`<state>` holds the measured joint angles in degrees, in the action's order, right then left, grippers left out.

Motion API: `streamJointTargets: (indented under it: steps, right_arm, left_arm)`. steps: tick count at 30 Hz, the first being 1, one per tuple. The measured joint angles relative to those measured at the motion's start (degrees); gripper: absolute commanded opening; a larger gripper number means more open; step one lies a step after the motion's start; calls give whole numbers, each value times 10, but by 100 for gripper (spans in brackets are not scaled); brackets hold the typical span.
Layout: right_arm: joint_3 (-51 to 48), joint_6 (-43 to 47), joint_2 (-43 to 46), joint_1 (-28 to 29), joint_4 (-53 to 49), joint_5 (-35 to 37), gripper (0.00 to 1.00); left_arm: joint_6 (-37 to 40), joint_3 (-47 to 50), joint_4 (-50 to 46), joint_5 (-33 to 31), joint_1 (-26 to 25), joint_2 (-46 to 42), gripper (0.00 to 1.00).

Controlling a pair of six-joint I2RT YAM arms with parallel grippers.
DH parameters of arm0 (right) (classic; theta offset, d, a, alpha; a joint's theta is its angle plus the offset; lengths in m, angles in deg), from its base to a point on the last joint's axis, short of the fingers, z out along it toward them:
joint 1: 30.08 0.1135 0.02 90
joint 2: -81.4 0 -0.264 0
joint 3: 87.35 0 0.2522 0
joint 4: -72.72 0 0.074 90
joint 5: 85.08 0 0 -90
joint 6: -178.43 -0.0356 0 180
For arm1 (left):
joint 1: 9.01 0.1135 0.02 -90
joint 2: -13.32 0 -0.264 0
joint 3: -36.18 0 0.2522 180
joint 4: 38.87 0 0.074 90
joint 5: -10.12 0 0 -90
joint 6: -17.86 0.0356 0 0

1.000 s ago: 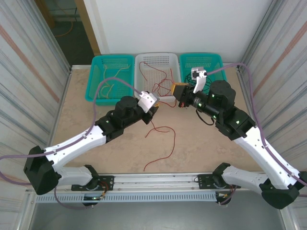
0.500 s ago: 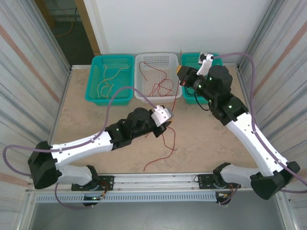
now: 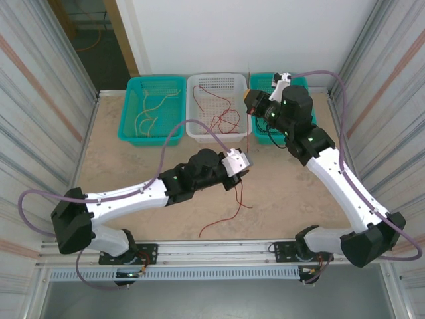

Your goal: Untangle the cables

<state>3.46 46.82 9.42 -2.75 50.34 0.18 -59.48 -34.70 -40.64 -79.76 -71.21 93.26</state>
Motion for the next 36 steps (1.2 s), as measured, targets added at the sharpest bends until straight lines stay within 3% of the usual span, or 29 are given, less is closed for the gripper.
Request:
streamJointTargets:
  steps: [3,4,11,14,15,17,26,31,36]
  right_arm:
    - [0,0,0,-4,8,-2,0]
    - [0,0,0,-7,10,-3,5]
    - [6,3,20,-23,4,0,49]
    - [14,14,33,-34,-17,0,59]
    - [18,19,38,-38,-29,0,72]
    - [22,28,48,-45,-51,0,81]
    - [-19,75,137,-54,-162,-30,79]
    - [-116,82,212,-49,-217,-41,79]
    - [-198,82,262,-48,-259,-39,78]
  left_arm:
    - [-14,9,15,3,9,-3,0]
    - [-18,13,17,3,14,-6,0]
    - [-63,26,20,27,32,-20,0]
    - [-120,40,27,64,64,-40,0]
    - [-141,47,32,72,81,-51,0]
    - [-180,55,38,84,110,-74,0]
    - [-363,56,89,140,247,-124,0]
    - [-371,7,25,138,291,-122,1]
    - [-359,-109,-27,152,349,-81,1]
